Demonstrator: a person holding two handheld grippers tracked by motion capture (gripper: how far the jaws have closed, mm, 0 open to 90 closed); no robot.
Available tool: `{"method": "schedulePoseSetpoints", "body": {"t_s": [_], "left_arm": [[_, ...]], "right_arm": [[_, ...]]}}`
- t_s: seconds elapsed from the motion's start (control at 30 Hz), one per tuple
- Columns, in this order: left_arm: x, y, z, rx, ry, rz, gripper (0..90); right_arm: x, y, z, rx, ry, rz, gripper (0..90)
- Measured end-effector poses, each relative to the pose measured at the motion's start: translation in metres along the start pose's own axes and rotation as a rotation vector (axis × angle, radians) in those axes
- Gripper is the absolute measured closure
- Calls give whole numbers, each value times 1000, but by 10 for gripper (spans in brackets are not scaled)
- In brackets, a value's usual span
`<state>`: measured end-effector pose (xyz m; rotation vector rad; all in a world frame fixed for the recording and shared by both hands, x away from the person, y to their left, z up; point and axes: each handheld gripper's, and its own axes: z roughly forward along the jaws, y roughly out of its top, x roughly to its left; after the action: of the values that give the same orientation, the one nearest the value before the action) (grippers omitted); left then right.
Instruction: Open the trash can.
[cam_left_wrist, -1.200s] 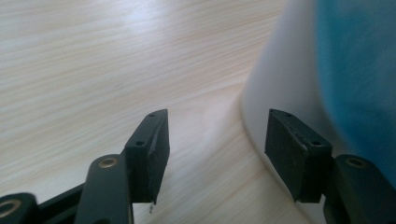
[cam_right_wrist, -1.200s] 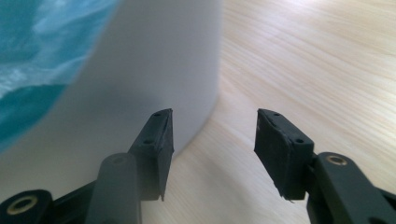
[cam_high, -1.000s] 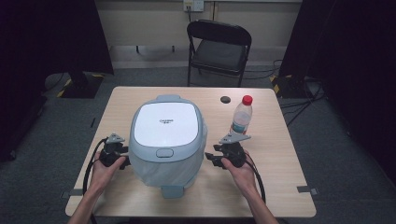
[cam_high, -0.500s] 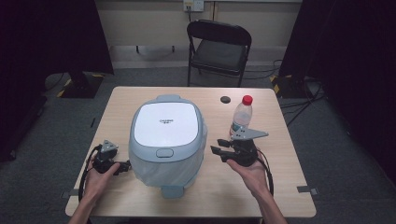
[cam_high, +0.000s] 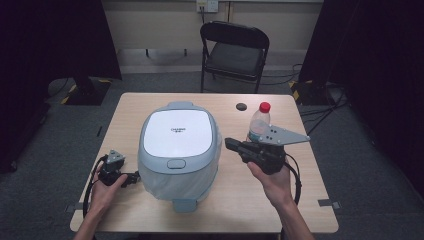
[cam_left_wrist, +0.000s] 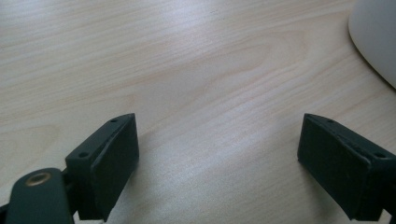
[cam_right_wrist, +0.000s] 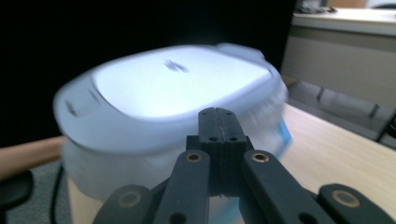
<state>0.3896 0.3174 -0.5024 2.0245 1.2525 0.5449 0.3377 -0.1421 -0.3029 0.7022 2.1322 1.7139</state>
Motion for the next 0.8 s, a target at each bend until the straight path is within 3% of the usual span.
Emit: {"method": "schedulePoseSetpoints", "body": {"t_s": [0.2,0.23,0.33,0.4,0.53,0.7,0.8], "left_arm": [[0,0,0,0,0,0,121],[0,0,0,1,1,0,121],[0,0,0,1,1,0,121],[0,0,0,1,1,0,121],[0,0,0,0,-1,-2,121],[2,0,0,3,10,-9,121],[3,0,0,3,15,-7,121]], "right_arm": [[21,28,10,-35,118,-32,900],[21,28,10,-35,118,-32,900],[32,33,23,-20,171,-49,900],[43,32,40,15,222,-54,900],[54,27,59,47,275,-75,900],[61,25,67,78,297,-93,900],[65,24,68,94,273,-127,900]]}}
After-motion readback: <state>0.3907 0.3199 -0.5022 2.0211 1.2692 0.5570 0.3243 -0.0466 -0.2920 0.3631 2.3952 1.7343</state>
